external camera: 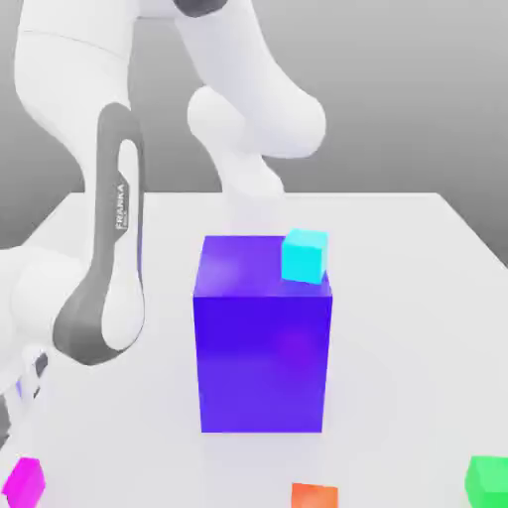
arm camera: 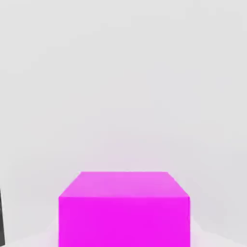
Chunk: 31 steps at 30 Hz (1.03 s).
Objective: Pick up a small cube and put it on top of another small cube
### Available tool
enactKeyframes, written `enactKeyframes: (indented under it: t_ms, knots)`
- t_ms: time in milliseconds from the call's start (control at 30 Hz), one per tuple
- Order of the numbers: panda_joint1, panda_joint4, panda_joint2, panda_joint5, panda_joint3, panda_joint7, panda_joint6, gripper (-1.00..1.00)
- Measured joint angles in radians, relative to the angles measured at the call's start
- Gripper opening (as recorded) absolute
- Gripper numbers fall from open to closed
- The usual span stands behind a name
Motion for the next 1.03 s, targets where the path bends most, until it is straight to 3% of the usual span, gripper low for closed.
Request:
enactKeyframes:
  t_ms: [133, 733, 833, 867, 1033]
  knots:
    - [0.028, -0.024, -0.111, -0.004, 0.02, 0.012, -0.09, -1.0]
    - [0.56, -0.038, -0.194, -0.154, 0.317, 0.293, -0.185, -1.0]
    - [0.674, -0.012, -0.113, -0.228, 0.328, 0.371, -0.14, -1.0]
    - [0.701, -0.005, -0.077, -0.254, 0.315, 0.393, -0.113, 1.0]
    - [0.701, -0.005, -0.077, -0.254, 0.315, 0.393, -0.113, 1.0]
